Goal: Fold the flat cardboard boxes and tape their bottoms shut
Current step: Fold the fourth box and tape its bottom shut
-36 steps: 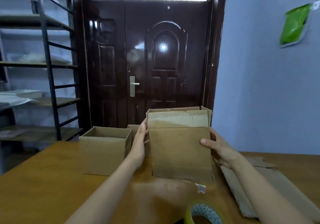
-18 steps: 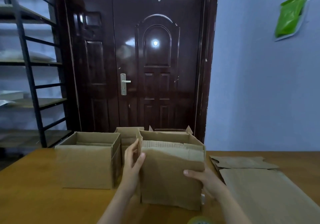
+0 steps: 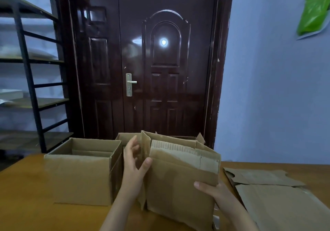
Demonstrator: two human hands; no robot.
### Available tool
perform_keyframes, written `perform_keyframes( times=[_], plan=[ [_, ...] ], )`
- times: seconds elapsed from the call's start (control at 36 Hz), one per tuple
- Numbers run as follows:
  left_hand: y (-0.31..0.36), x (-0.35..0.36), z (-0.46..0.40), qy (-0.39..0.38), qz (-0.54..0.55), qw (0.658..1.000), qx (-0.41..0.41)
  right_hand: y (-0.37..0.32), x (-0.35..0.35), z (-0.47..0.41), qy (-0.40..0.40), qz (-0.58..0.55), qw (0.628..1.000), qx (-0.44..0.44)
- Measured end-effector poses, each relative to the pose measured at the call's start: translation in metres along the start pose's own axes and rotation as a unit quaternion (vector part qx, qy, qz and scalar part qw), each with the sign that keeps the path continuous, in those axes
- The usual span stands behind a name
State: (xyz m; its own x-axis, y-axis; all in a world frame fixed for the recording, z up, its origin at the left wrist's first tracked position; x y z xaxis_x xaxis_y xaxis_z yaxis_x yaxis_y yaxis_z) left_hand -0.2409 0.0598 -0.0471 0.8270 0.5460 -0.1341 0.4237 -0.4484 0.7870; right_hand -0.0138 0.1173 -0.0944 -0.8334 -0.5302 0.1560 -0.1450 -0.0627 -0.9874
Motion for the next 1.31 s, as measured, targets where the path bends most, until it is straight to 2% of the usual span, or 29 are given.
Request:
perform_keyframes(
  times=[0.14,0.25,0.44,0.64,0.86,1.06,1.22,1.31],
  plan=[
    [0.003,-0.003,-0.015,-0.047,-0.094,0.994,0.032,-0.007,-0.004,-0.001,-0.006,-0.002,1.0,-0.022],
    [0.004,0.001,-0.012,-0.066,-0.064,0.995,0.03,-0.011,0.0,0.002,-0.018,-0.005,1.0,-0.018],
    [0.012,0.001,-0.01,-0.049,-0.027,0.998,0.041,-0.019,-0.001,0.005,0.001,0.031,0.998,-0.046],
    [0.025,-0.001,-0.012,-0.065,-0.07,0.992,0.081,-0.033,0.004,0.01,0.028,0.09,0.991,-0.099],
    [0.029,-0.005,-0.016,-0.101,-0.013,0.993,0.056,-0.029,0.002,0.009,0.037,0.082,0.992,-0.085],
    [0.028,-0.002,-0.017,-0.078,0.061,0.995,-0.01,-0.035,0.007,0.012,0.015,0.073,0.993,-0.095],
    [0.034,-0.003,-0.016,-0.095,0.05,0.994,-0.007,-0.029,0.005,0.013,-0.007,0.087,0.994,-0.06],
    [0.03,0.001,-0.017,-0.122,0.008,0.992,-0.011,-0.038,0.012,0.013,-0.026,0.1,0.988,-0.119]
  ],
)
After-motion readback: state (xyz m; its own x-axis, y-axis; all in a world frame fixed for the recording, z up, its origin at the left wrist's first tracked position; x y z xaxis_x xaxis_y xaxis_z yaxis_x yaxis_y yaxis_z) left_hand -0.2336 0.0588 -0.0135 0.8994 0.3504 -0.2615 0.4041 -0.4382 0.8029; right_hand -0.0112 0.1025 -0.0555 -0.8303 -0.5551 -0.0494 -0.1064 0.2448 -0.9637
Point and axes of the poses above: each hand's wrist, its own z-axis away from the middle knuckle, its own x-axis out of the palm, y = z × x, the point moved 6 cm from there along -z, towards the middle knuckle, and after that the axes turned 7 degrees about -z, right-handed, at the moved point
